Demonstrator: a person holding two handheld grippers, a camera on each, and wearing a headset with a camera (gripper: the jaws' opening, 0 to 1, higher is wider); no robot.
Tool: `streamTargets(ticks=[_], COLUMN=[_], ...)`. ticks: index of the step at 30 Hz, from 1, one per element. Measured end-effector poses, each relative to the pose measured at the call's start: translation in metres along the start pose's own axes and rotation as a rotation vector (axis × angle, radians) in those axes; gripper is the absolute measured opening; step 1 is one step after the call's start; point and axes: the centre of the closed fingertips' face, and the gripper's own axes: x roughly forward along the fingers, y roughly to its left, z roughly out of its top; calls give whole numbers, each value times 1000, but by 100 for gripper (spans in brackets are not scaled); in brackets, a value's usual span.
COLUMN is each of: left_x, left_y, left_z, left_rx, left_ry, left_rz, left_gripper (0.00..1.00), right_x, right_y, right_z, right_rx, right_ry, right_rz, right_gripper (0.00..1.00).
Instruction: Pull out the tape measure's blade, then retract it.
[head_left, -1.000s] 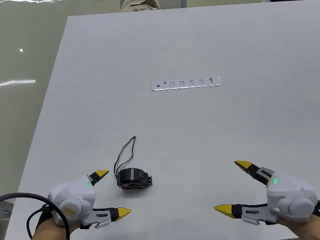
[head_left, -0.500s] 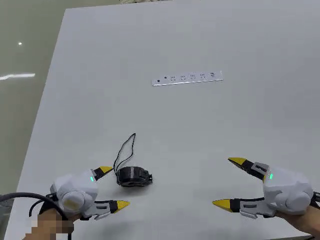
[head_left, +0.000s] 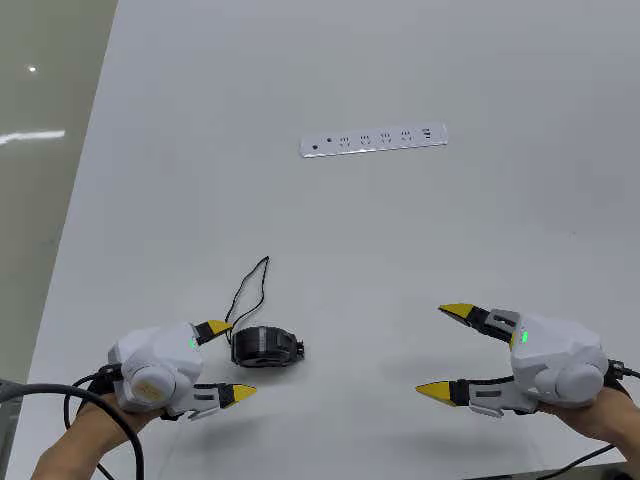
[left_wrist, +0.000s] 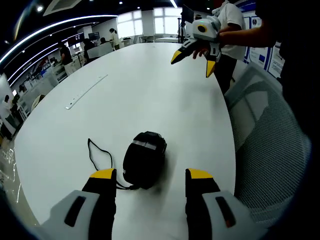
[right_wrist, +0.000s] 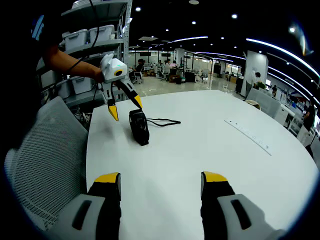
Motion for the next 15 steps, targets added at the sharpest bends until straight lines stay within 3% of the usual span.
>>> streamTargets(ticks=[15], left_x=[18], left_y=[9], left_z=[-7], left_rx=[119], left_ry=[66], left_rz=[-81], left_gripper=[42], right_x=[28], right_y=[0], right_z=[-1], right_rx=[-32], right_ry=[15], right_rz=[67], right_gripper=[60])
